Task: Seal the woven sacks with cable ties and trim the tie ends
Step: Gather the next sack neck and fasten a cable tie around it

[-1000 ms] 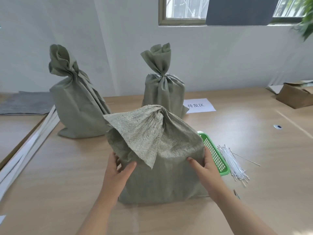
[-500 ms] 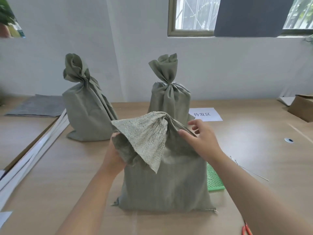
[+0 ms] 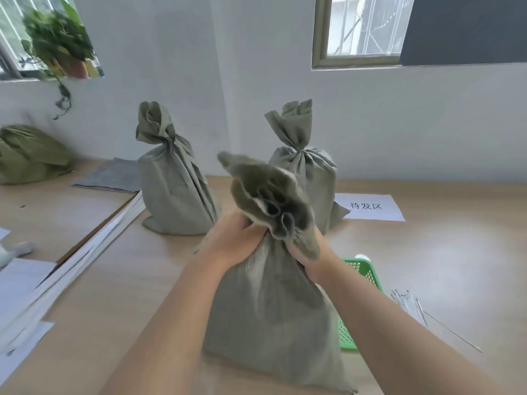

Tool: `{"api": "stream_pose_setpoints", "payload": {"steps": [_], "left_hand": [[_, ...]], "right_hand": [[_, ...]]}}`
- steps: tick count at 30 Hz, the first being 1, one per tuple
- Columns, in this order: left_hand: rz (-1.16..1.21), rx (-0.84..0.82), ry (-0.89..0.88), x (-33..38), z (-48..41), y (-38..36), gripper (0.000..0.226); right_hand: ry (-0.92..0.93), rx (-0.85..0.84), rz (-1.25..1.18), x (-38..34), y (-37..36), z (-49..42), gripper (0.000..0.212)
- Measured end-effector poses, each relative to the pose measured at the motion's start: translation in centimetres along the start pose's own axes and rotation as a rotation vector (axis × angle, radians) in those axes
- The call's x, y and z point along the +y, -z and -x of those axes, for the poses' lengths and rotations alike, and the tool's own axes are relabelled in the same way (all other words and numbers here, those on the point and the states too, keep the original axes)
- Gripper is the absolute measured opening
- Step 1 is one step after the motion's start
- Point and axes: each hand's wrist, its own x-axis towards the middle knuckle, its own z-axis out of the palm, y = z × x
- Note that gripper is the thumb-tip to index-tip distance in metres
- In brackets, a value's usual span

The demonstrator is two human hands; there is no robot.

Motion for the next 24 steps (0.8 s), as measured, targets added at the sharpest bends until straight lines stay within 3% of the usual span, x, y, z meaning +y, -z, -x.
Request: {"api": "stream_pose_setpoints", "payload": {"steps": [2, 5, 9, 13, 16, 18, 21, 24], "left_hand": [[-0.05, 0.017, -0.04, 0.6, 0.0, -0.8, 0.029], [-0.057, 0.124, -0.152, 0.6, -0.4, -2.0, 0.042], [0.03, 0.124, -0.155, 0.2, -0.5, -2.6, 0.039], [0.189, -0.051, -0.047, -0.2, -0.7, -1.9, 0.028], [0.317, -0.293, 0.026, -1.3, -1.1, -0.5, 0.05], [0.237, -0.395, -0.028, -1.9, -1.4, 0.1, 0.067], [-0.017, -0.27, -0.072, -2.0, -1.5, -0.1, 0.07], [-0.066, -0.224, -0.112, -2.8, -2.3, -0.2, 0.083]], "right_hand": [[-0.007, -0.038, -0.066, 0.5, 0.1, 0.1, 0.004], [-0.007, -0.164, -0.106, 1.3, 0.4, -0.2, 0.042], [0.043, -0.179, -0.233, 0.8, 0.3, -0.5, 0.049], [0.083, -0.05, -0.253, -0.4, -0.7, -1.9, 0.041], [0.13, 0.078, -0.233, -1.4, -1.6, -3.3, 0.033], [0.136, 0.155, -0.303, -2.0, -2.3, -4.0, 0.025], [0.106, 0.189, -0.479, -2.5, -3.3, -4.5, 0.028], [0.131, 0.111, -0.593, -3.0, -3.9, -4.5, 0.032]]}}
